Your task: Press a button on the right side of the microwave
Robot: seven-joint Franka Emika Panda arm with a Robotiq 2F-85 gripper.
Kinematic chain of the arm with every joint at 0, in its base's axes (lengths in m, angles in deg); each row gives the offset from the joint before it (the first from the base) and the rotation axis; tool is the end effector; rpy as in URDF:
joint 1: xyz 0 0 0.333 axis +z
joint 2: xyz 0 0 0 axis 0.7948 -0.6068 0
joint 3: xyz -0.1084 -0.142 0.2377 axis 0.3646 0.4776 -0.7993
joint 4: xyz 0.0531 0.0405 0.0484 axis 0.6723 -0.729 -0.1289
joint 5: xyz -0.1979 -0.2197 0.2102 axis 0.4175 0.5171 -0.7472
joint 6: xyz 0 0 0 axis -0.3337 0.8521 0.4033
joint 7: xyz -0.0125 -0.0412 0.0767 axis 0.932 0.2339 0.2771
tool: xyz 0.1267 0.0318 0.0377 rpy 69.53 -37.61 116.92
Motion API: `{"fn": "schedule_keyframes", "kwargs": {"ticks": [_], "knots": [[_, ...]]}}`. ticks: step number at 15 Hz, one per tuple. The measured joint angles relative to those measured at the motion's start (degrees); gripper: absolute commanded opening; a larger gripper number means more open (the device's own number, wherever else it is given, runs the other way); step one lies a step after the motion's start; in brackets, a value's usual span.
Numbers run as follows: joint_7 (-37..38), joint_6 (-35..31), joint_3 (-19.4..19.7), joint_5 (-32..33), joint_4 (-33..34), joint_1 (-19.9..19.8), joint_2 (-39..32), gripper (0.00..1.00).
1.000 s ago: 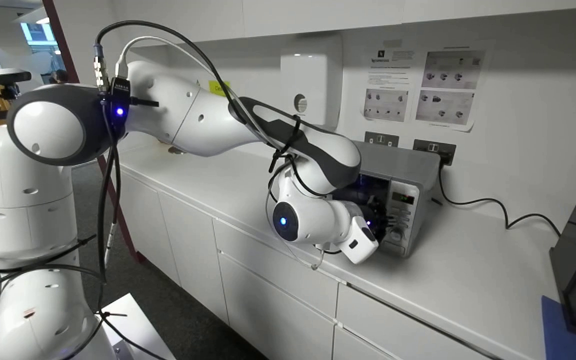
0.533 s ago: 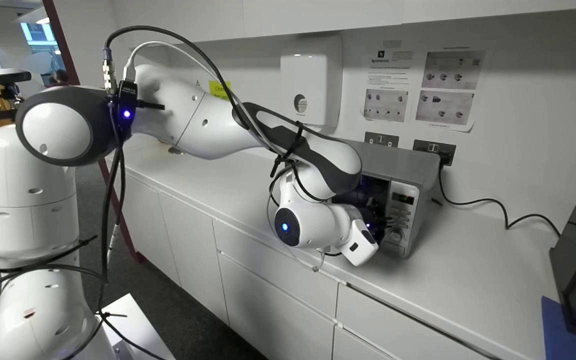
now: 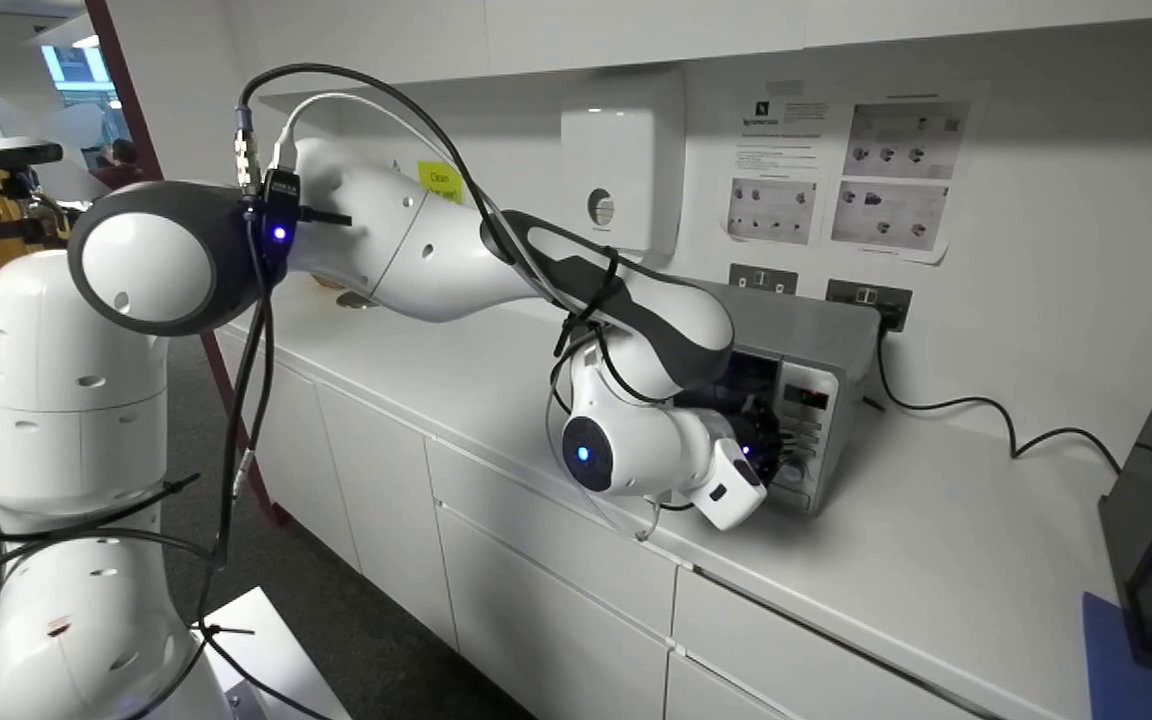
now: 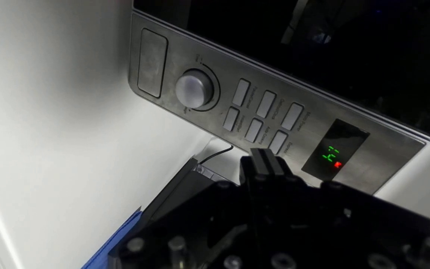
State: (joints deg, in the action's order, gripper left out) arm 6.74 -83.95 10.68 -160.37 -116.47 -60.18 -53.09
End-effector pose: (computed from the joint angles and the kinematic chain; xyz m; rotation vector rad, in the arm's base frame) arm 0.5181 -0.3163 0.3470 -1.6863 1.4599 -1.3826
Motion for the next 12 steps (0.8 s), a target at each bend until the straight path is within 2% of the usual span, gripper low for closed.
{"fn": "schedule_keyframes", "kwargs": {"ticks": [12], "knots": [[0.0,0.0,0.0,-1.2,3.4,0.2,-3.9,0.00]]}}
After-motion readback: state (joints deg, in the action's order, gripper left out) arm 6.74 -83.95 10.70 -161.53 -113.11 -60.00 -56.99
